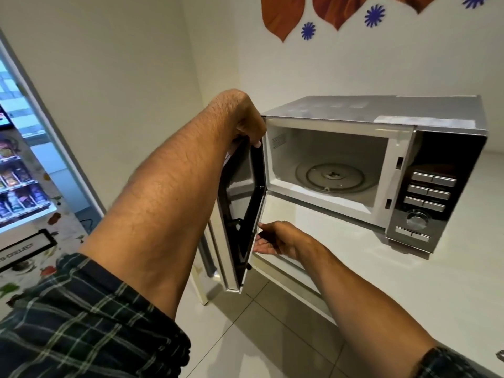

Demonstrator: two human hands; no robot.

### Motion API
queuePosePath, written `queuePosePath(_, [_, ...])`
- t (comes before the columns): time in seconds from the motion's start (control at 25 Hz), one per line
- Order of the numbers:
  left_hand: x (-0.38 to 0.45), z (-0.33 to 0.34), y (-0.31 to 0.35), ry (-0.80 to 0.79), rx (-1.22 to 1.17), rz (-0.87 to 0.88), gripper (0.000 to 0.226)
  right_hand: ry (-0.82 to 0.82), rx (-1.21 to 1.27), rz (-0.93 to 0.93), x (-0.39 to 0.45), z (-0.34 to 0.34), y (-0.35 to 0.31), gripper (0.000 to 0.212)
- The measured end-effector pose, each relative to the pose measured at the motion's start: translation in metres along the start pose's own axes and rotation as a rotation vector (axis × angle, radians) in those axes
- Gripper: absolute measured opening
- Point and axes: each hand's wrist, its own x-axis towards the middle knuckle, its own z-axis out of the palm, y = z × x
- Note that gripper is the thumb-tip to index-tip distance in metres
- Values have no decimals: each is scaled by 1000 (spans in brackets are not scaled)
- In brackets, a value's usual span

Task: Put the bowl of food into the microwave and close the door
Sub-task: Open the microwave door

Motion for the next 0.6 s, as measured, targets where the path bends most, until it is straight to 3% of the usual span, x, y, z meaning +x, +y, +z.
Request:
queuePosePath(0.24, [8, 13, -15, 144, 136, 29, 55, 68, 67, 6, 13, 35, 0, 40])
queuePosePath(0.36, [17, 20, -31, 285, 198, 104, 47, 66, 126, 8, 19, 50, -1, 38])
queuePosePath(0.6, [42, 41, -61, 504, 54, 185, 35, 70, 205, -60, 31, 69, -1, 30])
